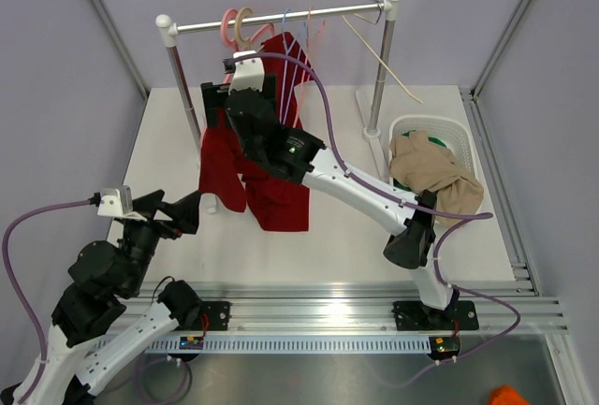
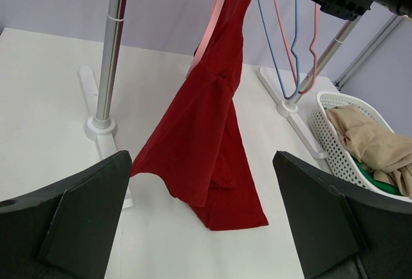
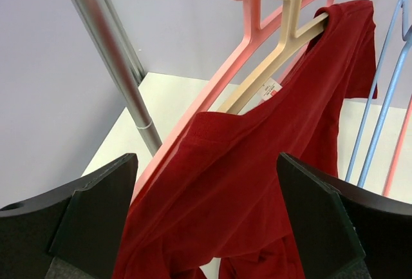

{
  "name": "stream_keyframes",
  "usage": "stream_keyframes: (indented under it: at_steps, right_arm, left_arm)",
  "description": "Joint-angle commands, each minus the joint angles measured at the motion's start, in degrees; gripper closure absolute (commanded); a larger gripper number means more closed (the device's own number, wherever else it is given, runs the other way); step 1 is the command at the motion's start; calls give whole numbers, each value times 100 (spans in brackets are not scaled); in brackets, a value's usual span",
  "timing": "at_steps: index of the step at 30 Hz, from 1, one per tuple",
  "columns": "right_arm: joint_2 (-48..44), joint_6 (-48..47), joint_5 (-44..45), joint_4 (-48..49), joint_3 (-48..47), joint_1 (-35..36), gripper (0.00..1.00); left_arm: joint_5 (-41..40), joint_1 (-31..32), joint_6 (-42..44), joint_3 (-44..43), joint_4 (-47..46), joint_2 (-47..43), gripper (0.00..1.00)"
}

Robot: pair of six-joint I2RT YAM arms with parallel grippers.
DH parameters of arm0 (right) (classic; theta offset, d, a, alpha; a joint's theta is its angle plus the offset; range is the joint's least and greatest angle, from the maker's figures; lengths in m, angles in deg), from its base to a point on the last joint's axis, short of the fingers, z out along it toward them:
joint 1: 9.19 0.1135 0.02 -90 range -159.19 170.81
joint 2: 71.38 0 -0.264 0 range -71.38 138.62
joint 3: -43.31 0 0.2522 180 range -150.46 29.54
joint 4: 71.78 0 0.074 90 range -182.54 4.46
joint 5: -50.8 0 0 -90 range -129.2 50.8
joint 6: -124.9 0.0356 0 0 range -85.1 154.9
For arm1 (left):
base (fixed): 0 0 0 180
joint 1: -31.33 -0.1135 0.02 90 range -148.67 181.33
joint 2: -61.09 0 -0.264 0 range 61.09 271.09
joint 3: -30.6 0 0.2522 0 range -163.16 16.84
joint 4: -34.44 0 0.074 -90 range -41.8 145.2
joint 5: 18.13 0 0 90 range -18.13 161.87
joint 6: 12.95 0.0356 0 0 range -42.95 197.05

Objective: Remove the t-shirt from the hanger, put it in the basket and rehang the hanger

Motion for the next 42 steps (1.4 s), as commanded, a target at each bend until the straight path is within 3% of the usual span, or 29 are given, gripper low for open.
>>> stream_keyframes:
  at_steps: [1,6,10,18,25,28,32,39,42]
  right_arm:
    - [94,-124,164,32,-363,8,4]
    - [113,-10,515,-136,-276,-62,15]
    - [-536,-19,612,295,847,-80,24]
    - [-1205,122,797,146,1886,-106,35]
    - [-1224,210,577,-171,1887,-335,36]
    - [-1065,-71,586,-162,1685,-431,42]
    - [-1039,-256,403,-241,1535,-554,57]
    - [-1118,-440,15,-153,1615,-704,67]
    - [-1109,-362,-301,-214,1588,-765,66]
  left_arm:
    - [85,-70,-63,9,-335,77,1]
    - [95,-106,-63,18,-335,77,1]
    - [138,-114,-63,9,-353,86,1]
    - [226,-202,-89,18,-361,112,1]
    - [402,-352,-116,27,-397,148,1]
    - [437,-369,-133,27,-405,156,1]
    - [867,-369,-396,-131,-388,288,1]
    - [1482,-369,-651,-562,-397,701,1]
    - [1702,-369,-748,-667,-397,850,1]
